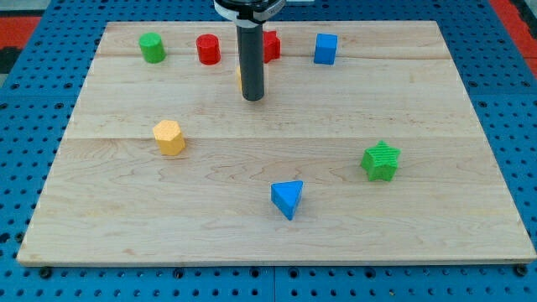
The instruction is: Move the yellow hexagon to the center
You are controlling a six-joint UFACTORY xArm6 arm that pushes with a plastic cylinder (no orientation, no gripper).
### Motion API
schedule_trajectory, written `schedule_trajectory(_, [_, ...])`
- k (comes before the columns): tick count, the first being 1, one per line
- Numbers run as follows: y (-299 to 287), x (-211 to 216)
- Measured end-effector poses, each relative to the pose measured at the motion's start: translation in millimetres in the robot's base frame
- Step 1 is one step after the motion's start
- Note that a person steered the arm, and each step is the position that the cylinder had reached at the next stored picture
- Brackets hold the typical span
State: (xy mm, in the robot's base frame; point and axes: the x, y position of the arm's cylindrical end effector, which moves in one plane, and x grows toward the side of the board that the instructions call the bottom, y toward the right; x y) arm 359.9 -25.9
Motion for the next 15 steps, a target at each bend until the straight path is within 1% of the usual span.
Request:
schedule_trajectory(1, [0.0,-12.0])
schedule_trajectory(3, [0.0,-17.4])
schedule_trajectory(4, [0.3,22.6])
schedule_trajectory(5, [-2.1,88.3])
schedule_trajectory(6, [-5.0,110.1])
schedule_trajectory(8, [-73.9,114.3])
schedule_trajectory(9, [-94.7,114.3])
schedule_trajectory(11, [-106.2,131.6])
schedule_trajectory(12, [-159.2,125.2])
schedule_trajectory(13, [-188.0,110.3])
schedule_trajectory(14, [-188.0,92.3])
schedule_trajectory(15, [-188.0,91.5])
